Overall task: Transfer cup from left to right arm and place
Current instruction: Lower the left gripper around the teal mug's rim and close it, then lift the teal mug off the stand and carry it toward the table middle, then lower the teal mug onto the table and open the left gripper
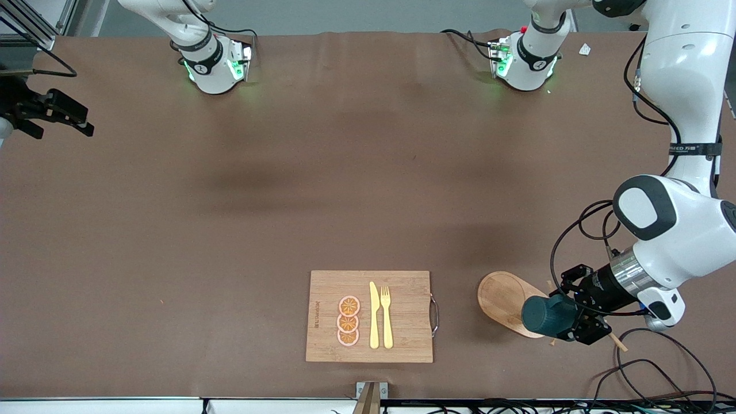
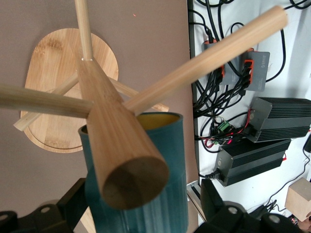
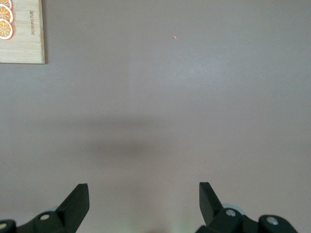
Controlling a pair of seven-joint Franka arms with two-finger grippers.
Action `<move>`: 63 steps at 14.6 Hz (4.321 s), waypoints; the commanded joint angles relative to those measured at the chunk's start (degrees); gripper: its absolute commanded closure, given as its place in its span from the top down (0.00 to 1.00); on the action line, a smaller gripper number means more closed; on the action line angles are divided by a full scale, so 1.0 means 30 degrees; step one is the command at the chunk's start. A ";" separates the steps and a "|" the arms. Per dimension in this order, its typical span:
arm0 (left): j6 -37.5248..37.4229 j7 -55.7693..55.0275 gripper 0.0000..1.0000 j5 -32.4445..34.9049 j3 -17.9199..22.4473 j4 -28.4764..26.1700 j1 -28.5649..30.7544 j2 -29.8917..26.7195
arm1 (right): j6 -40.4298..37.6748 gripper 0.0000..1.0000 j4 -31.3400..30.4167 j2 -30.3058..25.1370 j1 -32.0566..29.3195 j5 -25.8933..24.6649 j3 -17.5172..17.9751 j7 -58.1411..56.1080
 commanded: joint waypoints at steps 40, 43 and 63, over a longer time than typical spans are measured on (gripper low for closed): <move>-1.0996 -1.7042 0.53 2.5332 0.0211 0.0153 -1.9292 0.2942 | -0.0238 1.00 -0.0055 0.0013 -0.0639 0.0238 0.0046 -0.0041; -1.2954 -1.7810 0.53 2.7646 0.0211 0.0123 -2.0464 0.4258 | -0.0502 1.00 -0.0491 -0.0016 -0.0844 0.0238 0.0046 -0.0099; -1.4658 -2.1707 1.00 2.9943 0.0124 0.0240 -2.2283 0.6053 | -0.1000 1.00 -0.0201 -0.0016 -0.0700 0.0150 0.0104 -0.0041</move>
